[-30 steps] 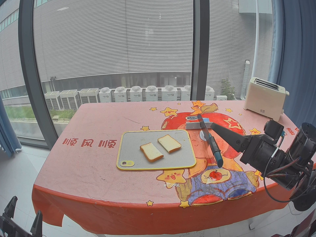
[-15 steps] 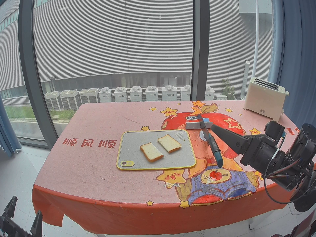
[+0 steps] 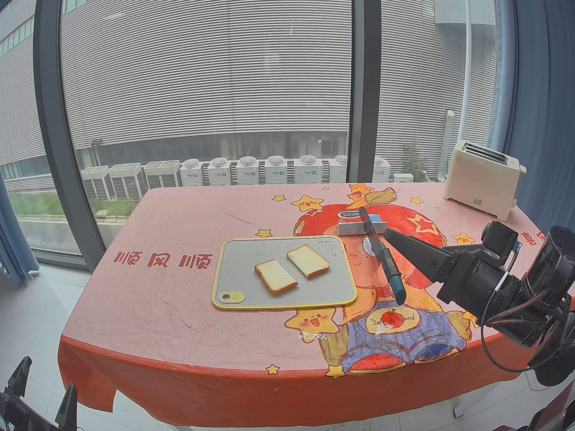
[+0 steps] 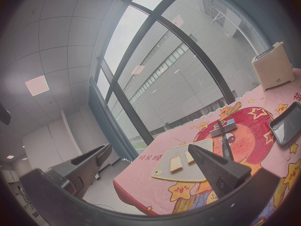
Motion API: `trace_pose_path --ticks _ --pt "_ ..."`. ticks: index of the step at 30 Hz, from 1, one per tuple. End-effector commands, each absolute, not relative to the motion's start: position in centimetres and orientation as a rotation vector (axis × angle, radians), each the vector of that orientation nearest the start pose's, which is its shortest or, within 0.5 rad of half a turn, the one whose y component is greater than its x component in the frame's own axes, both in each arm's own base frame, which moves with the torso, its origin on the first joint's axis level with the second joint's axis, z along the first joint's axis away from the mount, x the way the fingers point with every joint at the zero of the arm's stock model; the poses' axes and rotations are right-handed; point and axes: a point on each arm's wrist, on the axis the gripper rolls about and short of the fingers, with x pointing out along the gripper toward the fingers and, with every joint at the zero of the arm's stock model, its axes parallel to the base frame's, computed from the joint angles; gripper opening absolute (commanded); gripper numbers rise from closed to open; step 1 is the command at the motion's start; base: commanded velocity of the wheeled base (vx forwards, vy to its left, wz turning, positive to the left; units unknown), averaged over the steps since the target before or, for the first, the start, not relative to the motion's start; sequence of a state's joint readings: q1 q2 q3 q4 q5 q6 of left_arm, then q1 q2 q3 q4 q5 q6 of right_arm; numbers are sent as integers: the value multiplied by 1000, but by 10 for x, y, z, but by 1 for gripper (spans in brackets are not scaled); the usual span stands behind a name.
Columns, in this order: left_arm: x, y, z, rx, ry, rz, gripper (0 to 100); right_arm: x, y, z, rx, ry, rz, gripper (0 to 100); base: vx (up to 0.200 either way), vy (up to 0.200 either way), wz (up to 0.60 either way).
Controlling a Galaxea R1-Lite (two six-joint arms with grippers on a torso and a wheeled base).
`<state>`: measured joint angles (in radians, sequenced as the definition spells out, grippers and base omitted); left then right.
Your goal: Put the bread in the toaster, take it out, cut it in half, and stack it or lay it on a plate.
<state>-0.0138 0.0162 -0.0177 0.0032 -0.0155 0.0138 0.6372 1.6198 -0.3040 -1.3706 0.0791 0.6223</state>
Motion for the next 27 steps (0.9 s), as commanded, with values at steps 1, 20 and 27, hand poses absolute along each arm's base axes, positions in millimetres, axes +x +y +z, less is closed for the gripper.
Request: trace_pose_path --ticks 1,20,27 --pt "-22 0 76 14 12 -29 100 186 141 155 610 175 713 100 0 0 0" --pt "-22 0 76 14 12 -29 100 182 143 148 532 180 722 100 0 0 0" --pt "-22 0 76 14 12 -29 100 174 149 143 510 206 756 100 0 0 0"
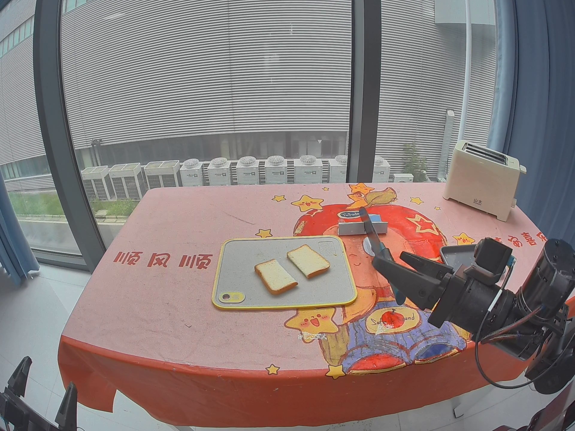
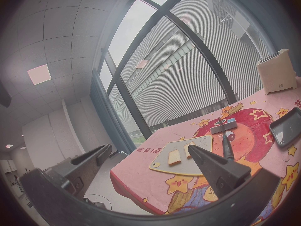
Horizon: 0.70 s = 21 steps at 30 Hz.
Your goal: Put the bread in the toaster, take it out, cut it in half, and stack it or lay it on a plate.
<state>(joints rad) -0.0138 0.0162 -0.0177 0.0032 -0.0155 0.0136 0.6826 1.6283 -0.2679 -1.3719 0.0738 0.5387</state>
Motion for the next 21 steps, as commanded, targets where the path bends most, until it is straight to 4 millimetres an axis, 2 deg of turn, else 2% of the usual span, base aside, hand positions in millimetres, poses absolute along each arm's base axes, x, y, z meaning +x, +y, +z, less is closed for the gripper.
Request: trace_pose_path --ticks 1,21 --pt "-22 0 76 14 12 -29 100 174 149 144 510 205 756 100 0 0 0" --pt "-22 0 76 14 12 -29 100 174 148 146 517 195 756 100 0 0 0"
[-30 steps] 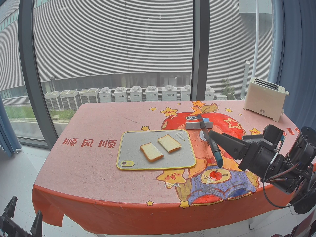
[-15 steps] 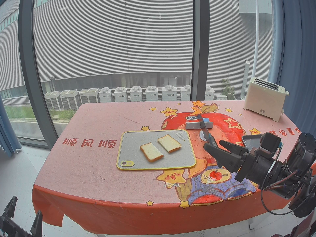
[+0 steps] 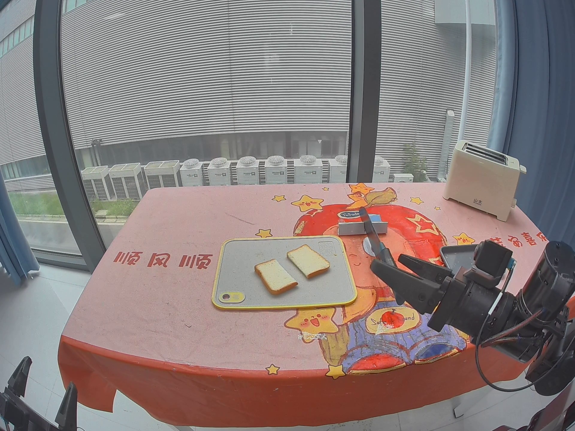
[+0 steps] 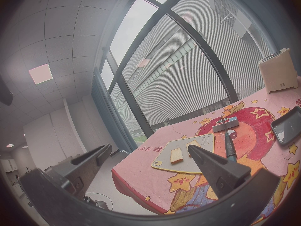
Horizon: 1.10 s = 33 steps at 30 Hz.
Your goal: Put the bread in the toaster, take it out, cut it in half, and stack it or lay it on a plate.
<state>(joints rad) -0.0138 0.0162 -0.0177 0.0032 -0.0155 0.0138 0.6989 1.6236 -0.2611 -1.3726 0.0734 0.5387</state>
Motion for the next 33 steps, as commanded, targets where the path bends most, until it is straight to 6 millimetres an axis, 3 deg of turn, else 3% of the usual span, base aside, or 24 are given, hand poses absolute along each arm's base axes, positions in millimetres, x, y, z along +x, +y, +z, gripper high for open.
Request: trace_pose_path --ticks 1,33 --pt "-22 0 76 14 12 -29 100 174 148 146 519 194 756 100 0 0 0" --pt "-22 0 76 14 12 -29 100 173 148 143 469 190 753 100 0 0 0"
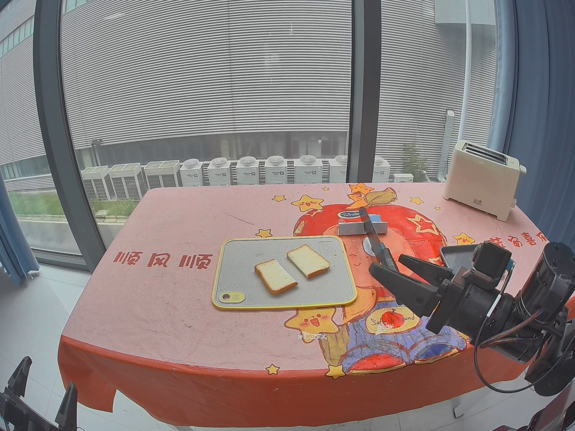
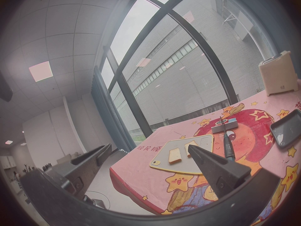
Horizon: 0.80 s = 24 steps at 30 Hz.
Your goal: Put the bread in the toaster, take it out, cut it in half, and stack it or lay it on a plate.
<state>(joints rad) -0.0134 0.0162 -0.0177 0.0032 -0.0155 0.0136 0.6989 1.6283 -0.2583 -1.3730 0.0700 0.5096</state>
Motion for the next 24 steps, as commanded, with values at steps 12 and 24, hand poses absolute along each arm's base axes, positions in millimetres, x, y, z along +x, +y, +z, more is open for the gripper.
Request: trace_pose_path --ticks 12,24 --pt "-22 0 76 14 12 -29 100 171 145 137 377 179 737 100 0 0 0" --pt "-22 0 76 14 12 -29 100 170 145 133 368 198 730 100 0 0 0"
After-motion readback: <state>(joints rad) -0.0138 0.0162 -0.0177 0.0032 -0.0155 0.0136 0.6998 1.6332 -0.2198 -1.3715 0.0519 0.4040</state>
